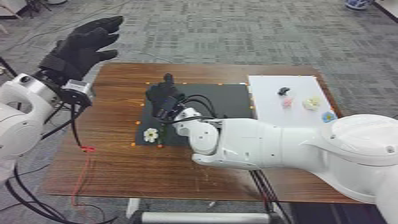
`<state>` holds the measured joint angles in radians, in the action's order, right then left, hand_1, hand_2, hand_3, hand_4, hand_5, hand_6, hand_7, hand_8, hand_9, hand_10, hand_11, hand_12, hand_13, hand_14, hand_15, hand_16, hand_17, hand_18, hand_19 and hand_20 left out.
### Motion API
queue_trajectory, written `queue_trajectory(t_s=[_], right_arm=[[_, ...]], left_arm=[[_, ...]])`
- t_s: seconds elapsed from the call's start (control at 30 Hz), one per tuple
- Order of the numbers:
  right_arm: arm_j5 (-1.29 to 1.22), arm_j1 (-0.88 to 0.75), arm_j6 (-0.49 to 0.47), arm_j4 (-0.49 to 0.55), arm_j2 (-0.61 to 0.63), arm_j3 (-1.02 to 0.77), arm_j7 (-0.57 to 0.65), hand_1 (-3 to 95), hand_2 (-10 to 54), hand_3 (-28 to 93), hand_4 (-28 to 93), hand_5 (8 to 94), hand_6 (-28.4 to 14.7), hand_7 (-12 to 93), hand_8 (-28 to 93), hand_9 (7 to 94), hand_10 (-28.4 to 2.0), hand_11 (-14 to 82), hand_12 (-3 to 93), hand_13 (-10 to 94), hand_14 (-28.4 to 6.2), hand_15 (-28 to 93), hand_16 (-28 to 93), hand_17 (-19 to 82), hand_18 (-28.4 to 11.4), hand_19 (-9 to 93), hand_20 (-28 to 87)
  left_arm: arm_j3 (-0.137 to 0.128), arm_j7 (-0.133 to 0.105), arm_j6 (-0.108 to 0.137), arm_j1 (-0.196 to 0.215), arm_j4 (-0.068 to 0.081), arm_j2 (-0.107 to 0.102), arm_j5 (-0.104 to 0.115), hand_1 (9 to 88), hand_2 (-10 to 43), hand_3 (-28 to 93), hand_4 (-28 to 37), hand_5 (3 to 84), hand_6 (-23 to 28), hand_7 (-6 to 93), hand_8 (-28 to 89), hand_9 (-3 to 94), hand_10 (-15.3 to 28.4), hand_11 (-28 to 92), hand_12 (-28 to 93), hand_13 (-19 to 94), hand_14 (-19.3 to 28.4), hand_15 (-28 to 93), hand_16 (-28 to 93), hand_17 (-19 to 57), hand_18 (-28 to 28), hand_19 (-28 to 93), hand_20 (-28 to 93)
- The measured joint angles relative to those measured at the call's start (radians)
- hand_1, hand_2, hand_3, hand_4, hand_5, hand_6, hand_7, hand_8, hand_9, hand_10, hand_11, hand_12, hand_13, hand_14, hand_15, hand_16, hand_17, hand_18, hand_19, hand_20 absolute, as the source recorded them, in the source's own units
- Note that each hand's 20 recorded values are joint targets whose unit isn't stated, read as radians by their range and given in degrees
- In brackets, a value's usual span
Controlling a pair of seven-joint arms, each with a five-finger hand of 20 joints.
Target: Arrange flowers
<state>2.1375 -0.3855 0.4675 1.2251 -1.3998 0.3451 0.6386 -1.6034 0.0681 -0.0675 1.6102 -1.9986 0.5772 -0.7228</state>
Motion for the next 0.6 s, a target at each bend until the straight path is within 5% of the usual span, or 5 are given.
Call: queue_trajectory(t_s=[0.2,0.27,0.37,0.43,0.6], right_arm=[[-0.002,0.005,0.001,0.005,0.006,0.001,-0.001,36.1,-9.5,88,-28,63.9,7.8,39,-11,63.7,-7.0,31.8,30.4,53,-7.8,76,36,17,-18.7,73,55],[-0.003,0.006,0.001,0.009,0.008,0.001,0.000,42.4,-9.5,91,-26,63.7,7.6,38,-10,67.4,-6.0,20.9,42.7,53,-7.0,71,45,17,-18.6,73,55],[0.002,0.007,-0.010,0.022,0.013,-0.005,0.012,47.3,-9.5,93,-20,63.6,7.9,33,-19,67.2,-6.6,18.9,51.1,50,-7.9,70,49,16,-18.5,73,54],[0.012,0.004,-0.064,0.043,0.022,-0.031,0.026,48.6,-8.1,93,-18,63.6,7.9,33,-20,64.8,-7.1,21.7,55.2,48,-8.8,71,50,16,-18.4,73,54],[0.025,-0.004,-0.316,0.075,0.037,-0.113,0.042,48.4,4.6,93,-10,70.3,8.7,30,-19,54.8,-9.3,33.9,70.4,40,-11.2,74,54,7,-18.8,91,33]], left_arm=[[-0.012,0.000,0.000,0.011,-0.002,0.000,0.000,22.9,-5.6,68,-28.3,18.8,1.7,17.2,-9,10.3,7.2,9,19,0,9.0,24,-1,-18.3,18.1,34,8],[-0.017,0.000,0.000,0.017,-0.002,0.000,0.000,23.0,-5.5,68,-28.3,18.8,1.6,17.3,-9,10.3,7.2,9,19,0,9.0,24,-1,-18.3,18.1,34,8],[-0.029,-0.001,0.001,0.030,-0.005,0.000,0.000,23.0,-5.5,68,-28.3,18.8,1.7,17.3,-9,10.3,7.2,8,19,0,9.0,24,-1,-18.3,18.1,34,8],[-0.041,-0.001,0.001,0.042,-0.009,0.000,0.000,23.0,-5.3,68,-28.3,18.8,1.7,17.3,-9,10.3,7.2,9,19,0,9.0,24,-1,-18.3,18.1,34,8],[-0.071,-0.003,0.003,0.074,-0.020,0.004,0.000,23.0,-5.2,68,-28.3,18.9,1.6,17.3,-9,10.3,7.1,8,19,0,9.0,24,-1,-18.3,18.1,34,8]])
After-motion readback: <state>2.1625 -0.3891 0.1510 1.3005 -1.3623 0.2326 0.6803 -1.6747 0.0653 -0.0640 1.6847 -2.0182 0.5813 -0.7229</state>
